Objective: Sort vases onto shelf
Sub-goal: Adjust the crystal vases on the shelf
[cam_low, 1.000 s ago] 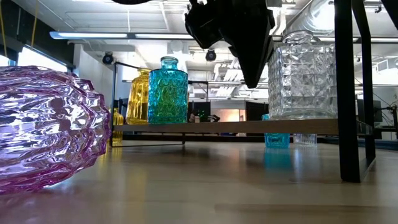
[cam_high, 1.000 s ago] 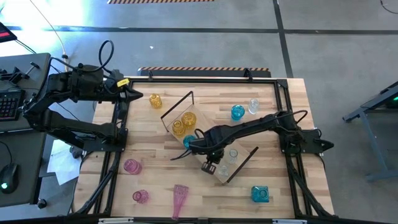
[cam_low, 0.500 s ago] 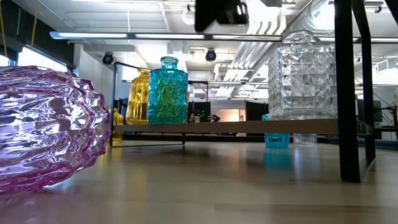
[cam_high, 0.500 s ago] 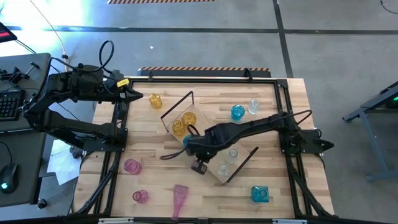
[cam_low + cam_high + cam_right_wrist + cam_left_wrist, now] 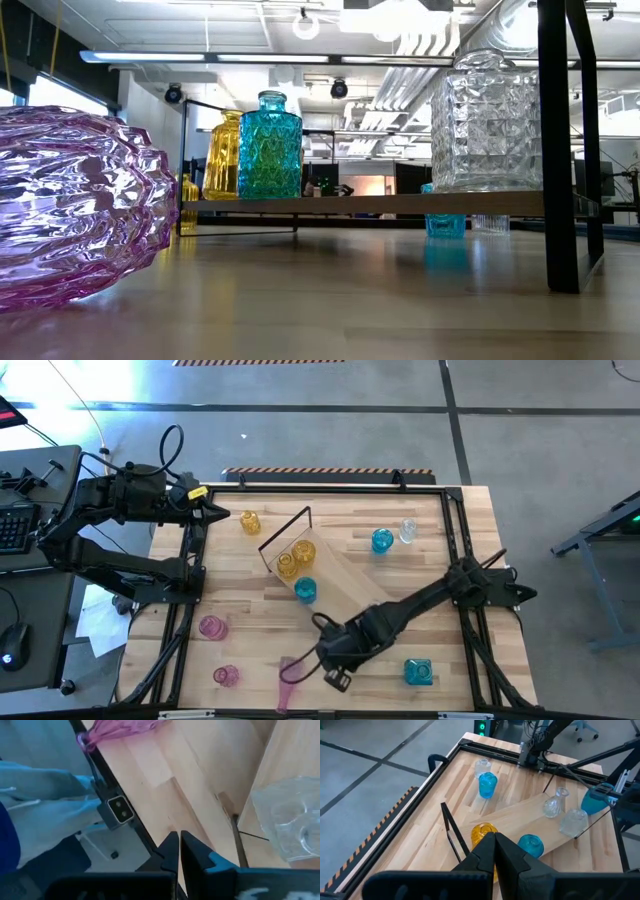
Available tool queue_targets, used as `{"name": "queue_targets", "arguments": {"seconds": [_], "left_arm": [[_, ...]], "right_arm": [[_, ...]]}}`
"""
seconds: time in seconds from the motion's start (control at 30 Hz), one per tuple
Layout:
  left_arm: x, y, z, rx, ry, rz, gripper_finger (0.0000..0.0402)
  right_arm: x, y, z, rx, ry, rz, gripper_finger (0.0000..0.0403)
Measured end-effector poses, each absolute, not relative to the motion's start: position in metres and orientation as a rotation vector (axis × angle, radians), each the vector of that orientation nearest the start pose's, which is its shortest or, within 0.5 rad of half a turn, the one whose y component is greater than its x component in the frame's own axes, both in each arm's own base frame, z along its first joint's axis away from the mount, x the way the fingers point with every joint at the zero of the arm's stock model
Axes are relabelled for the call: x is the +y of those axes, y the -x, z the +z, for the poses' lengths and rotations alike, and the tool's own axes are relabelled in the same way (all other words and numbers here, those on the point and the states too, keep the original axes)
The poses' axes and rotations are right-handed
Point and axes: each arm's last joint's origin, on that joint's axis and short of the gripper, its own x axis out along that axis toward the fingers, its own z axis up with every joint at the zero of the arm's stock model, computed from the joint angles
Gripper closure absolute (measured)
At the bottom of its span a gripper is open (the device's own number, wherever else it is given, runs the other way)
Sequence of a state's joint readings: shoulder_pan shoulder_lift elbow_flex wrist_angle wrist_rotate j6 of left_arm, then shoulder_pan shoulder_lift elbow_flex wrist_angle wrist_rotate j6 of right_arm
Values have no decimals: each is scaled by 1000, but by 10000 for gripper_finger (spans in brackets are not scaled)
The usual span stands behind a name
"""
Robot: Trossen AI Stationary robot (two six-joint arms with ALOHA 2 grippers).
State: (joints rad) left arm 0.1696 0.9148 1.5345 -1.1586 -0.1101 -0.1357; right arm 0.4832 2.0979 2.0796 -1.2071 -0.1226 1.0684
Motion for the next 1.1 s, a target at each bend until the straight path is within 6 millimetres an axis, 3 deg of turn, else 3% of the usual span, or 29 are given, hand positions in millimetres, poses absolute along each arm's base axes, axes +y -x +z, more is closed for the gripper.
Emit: {"name": "queue_targets", "arguments": {"seconds": [0.13, 0.43, 1.1], "left_arm": [[21, -104, 454, 522, 140, 307, 401], [20, -103, 455, 518, 145, 284, 402], [17, -83, 459, 459, 163, 287, 402]], "right_arm": [[202, -384, 291, 1362, -672, -168, 403], [207, -399, 251, 1487, -577, -78, 403], [187, -402, 250, 1504, -501, -124, 403]]}}
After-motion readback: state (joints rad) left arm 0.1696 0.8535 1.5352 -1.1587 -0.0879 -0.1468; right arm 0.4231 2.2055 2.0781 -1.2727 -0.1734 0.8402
